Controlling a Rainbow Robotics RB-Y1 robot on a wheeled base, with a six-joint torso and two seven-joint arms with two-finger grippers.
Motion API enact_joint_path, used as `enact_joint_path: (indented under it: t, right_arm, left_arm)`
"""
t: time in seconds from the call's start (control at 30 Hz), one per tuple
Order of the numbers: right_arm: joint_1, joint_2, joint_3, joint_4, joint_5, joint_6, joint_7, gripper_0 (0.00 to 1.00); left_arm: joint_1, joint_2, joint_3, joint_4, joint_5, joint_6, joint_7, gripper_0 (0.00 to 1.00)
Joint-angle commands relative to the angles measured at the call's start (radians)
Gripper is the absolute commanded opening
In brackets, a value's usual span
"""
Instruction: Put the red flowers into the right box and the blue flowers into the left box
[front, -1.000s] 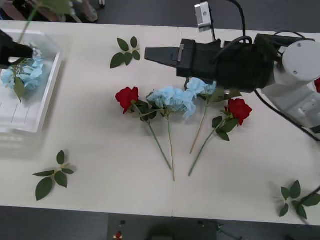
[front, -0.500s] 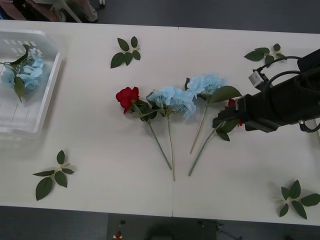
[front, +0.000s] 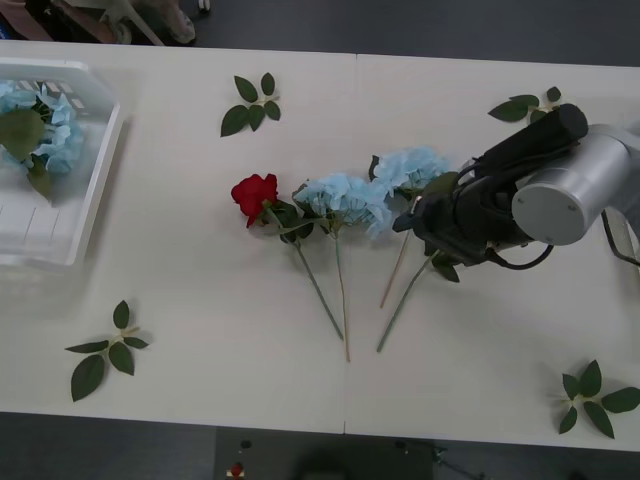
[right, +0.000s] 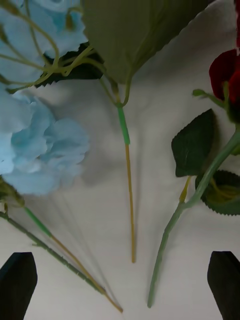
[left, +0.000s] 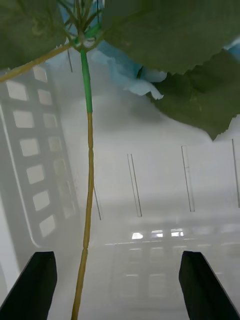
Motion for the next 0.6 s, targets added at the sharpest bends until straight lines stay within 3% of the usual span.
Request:
enact_joint_path:
  t: [0.03,0.2,0.33,0.4,0.5,0.6]
  right_arm:
    - [-0.009,0.042,0.004,0.047,0.084,0.022,-0.030,1.00]
    - [-0.012,0.081,0.007,0.104,0.136,0.022,-0.025,1.00]
    - [-0.015,0.122,0.007,0.167,0.170,0.020,-0.021,1.00]
    - [-0.015,0.148,0.007,0.207,0.193,0.010,-0.015,1.00]
    - [-0.026,0.187,0.009,0.273,0.213,-0.001,-0.002,1.00]
    - [-0.046,0.208,0.023,0.314,0.230,-0.001,0.005,0.69]
  left_arm:
    - [-0.018,0.042,0.093,-0.050,0.049,0.001,-0.039,0.76]
    - [-0.016,0.118,0.181,-0.147,0.283,0.079,-0.127,0.78]
    - [-0.015,0.139,0.268,-0.211,0.543,0.219,-0.199,0.78]
    - [-0.016,0.108,0.270,-0.260,0.626,0.262,-0.150,0.78]
    - [-0.016,-0.007,0.268,-0.337,0.591,0.254,-0.010,0.79]
    - [-0.016,-0.099,0.261,-0.403,0.456,0.240,0.106,0.79]
